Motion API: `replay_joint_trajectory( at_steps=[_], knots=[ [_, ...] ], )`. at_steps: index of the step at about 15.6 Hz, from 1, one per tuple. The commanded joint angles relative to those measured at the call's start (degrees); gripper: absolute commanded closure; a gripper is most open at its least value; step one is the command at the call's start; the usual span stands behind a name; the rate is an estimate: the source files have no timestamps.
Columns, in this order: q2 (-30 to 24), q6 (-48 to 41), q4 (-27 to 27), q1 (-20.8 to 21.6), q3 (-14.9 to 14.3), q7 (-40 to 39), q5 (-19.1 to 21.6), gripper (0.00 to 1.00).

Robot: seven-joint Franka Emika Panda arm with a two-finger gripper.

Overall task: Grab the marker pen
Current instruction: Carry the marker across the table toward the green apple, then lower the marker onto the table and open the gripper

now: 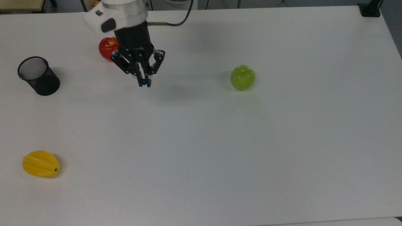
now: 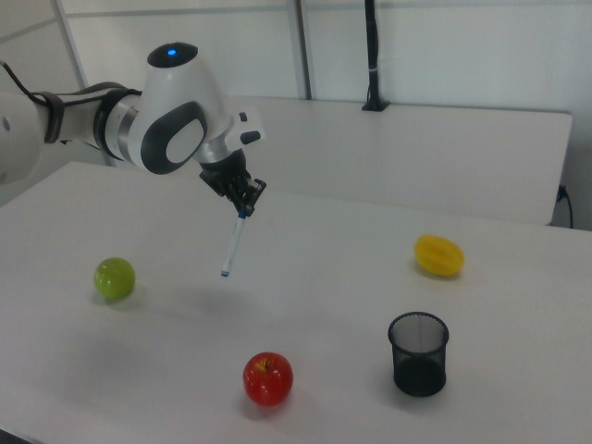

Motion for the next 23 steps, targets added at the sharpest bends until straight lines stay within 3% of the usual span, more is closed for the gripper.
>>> replay_joint_trajectory(
  at_steps=[1, 8, 10, 12, 13, 15, 17, 23],
  knots=[
    [4.3, -0.6, 0.3, 2.8, 0.3, 1.1, 0.9, 0.97],
    [9.1, -0.1, 0.3, 3.6, 3.4, 2.7, -0.2, 0.96],
    [9.6, -0.1, 0.2, 3.9, 3.9, 2.7, -0.2, 0.85],
    [9.9, 0.0, 0.1, 3.8, 3.9, 2.7, -0.2, 0.52],
    [9.9, 0.0, 0.1, 3.8, 3.9, 2.7, -0.2, 0.4],
    [9.6, -0.1, 0.1, 3.7, 3.9, 2.7, -0.1, 0.26],
    [8.1, -1.0, 0.0, 3.3, 3.9, 2.7, -0.1, 0.0],
    [-4.0, -14.5, 0.2, 2.2, 2.3, 2.7, -0.2, 0.0]
  ],
)
